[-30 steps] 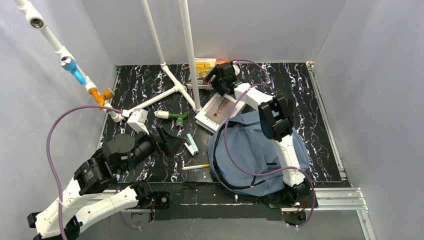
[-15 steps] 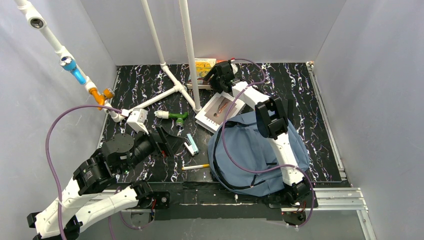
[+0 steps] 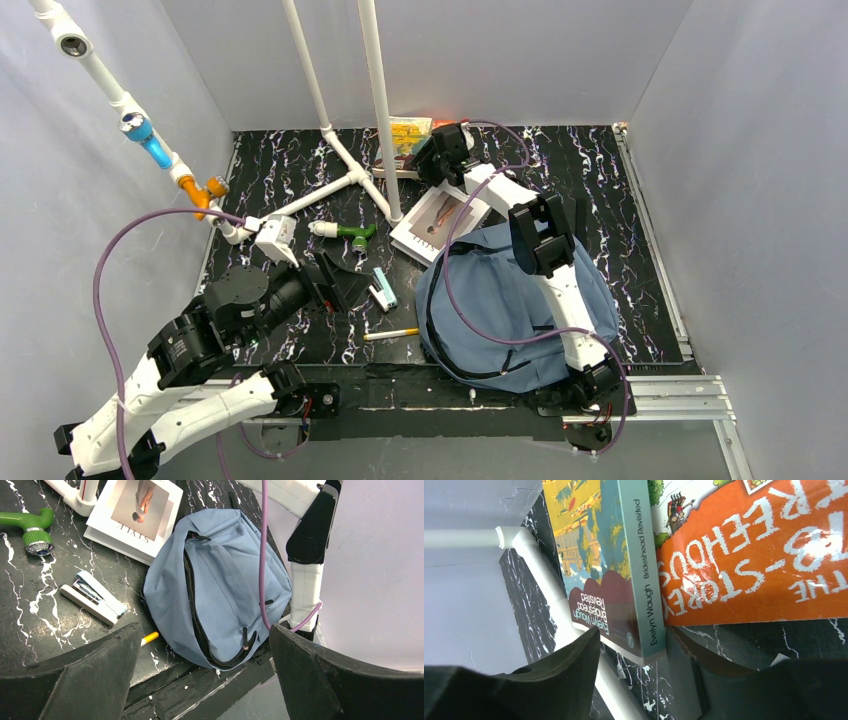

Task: Pack the student bag
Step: Pick up the book from the center of the board.

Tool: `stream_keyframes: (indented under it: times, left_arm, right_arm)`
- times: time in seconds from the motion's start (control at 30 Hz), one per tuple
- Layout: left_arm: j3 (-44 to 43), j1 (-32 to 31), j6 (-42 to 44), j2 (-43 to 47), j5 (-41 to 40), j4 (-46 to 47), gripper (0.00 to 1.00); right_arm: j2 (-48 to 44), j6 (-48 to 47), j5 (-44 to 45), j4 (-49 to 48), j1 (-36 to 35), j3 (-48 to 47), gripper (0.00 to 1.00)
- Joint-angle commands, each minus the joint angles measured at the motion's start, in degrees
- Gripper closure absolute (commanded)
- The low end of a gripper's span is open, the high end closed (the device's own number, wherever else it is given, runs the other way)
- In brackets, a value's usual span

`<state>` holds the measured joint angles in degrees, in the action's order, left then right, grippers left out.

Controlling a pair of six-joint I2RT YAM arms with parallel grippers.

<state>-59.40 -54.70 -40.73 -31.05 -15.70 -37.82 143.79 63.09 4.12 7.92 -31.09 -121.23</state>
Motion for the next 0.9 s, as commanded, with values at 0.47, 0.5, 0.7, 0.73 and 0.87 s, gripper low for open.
stream_keyframes:
  times: [0.47,0.5,0.7,0.73,0.87]
  left_arm:
    - [-0.3,0.2,-0.2,-2.3,1.3,2.7,0.02]
    - [-0.1,0.3,-0.3,-2.5,1.8,3.1,0.02]
    - [2.1,0.2,-1.4,-3.8,3.3,6.2,0.02]
    - [2.3,0.3,-1.4,-4.2,3.7,6.8,0.02]
    - [2.1,0.2,-2.1,-6.3,5.1,7.6,0.02]
  right_arm:
    - [-15.5,-2.9,-12.2,-31.7,6.3,22.6,0.99]
    - [-17.8,-3.9,-12.4,-30.5,7.2,24.0,0.99]
    - [-30.4,-1.8,-22.1,-26.6,13.2,36.6,0.99]
    - [-32.6,-2.1,-23.1,-26.1,13.5,39.2,0.99]
    - [-40.8,-2.6,-26.1,-26.2,14.3,49.5,0.99]
